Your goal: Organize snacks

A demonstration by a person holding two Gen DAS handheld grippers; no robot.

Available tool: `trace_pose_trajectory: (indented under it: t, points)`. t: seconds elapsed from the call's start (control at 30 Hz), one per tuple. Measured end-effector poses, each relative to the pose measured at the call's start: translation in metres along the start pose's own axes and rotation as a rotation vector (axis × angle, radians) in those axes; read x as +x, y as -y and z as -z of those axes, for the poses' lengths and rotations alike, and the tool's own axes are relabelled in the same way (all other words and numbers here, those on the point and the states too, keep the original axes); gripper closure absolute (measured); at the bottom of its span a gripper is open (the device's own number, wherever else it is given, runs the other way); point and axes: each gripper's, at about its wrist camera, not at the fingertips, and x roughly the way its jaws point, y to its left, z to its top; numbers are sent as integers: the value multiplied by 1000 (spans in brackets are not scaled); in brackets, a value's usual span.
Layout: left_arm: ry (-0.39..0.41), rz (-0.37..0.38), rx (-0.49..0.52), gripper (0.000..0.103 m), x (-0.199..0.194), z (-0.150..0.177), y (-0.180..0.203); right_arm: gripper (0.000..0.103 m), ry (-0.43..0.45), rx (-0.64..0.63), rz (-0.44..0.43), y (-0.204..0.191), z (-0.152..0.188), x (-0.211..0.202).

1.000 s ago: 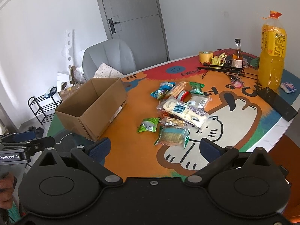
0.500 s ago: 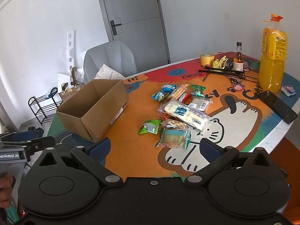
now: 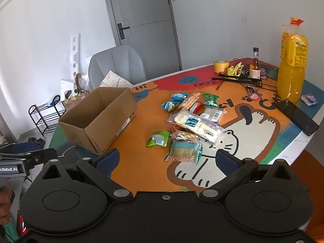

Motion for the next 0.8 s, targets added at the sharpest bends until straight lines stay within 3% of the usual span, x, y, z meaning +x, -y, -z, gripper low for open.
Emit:
trace_pose_trajectory:
  t: [0.37,0.8]
  points:
    - [9,32,-9,5,7,-4,6,0,5,22,23,21,-4,4]
    - [-1,56,-30,5,41,-8,21,0,-38,44,56,53,-4,33]
